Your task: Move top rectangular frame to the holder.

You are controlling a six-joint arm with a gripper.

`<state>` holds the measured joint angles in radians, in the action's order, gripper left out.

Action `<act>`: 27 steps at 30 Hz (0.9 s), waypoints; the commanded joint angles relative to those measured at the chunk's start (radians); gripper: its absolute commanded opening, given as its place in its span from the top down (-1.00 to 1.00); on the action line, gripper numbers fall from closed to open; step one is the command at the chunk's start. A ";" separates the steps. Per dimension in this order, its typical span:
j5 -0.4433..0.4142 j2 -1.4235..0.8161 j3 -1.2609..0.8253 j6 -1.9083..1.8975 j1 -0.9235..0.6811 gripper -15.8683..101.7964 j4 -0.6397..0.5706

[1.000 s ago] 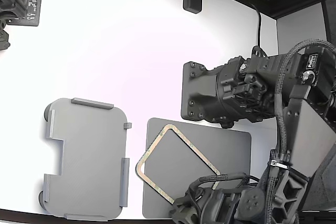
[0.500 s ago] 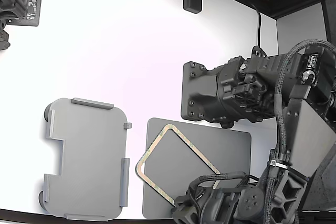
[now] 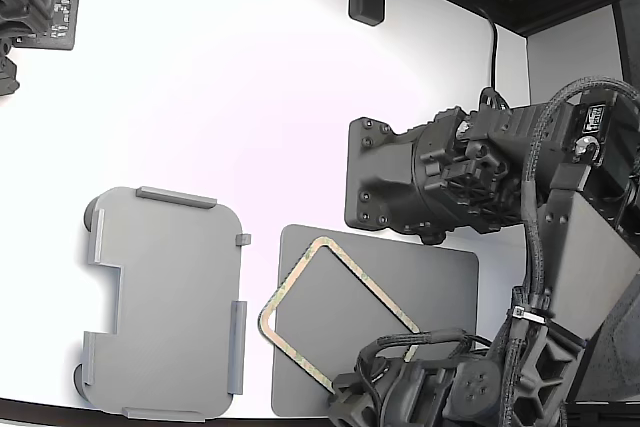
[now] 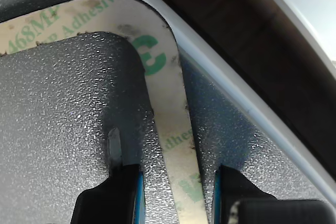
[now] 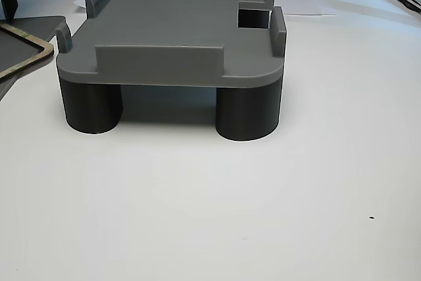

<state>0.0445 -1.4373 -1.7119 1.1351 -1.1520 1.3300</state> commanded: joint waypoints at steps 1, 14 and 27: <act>-0.002 -0.020 0.018 -0.008 0.017 -0.04 -0.005; -0.037 -0.020 0.018 -0.041 0.017 0.91 -0.037; -0.164 -0.063 0.183 -0.052 0.020 0.91 0.015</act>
<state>-0.0982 -1.4603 -1.5739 1.1029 -1.1520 1.3484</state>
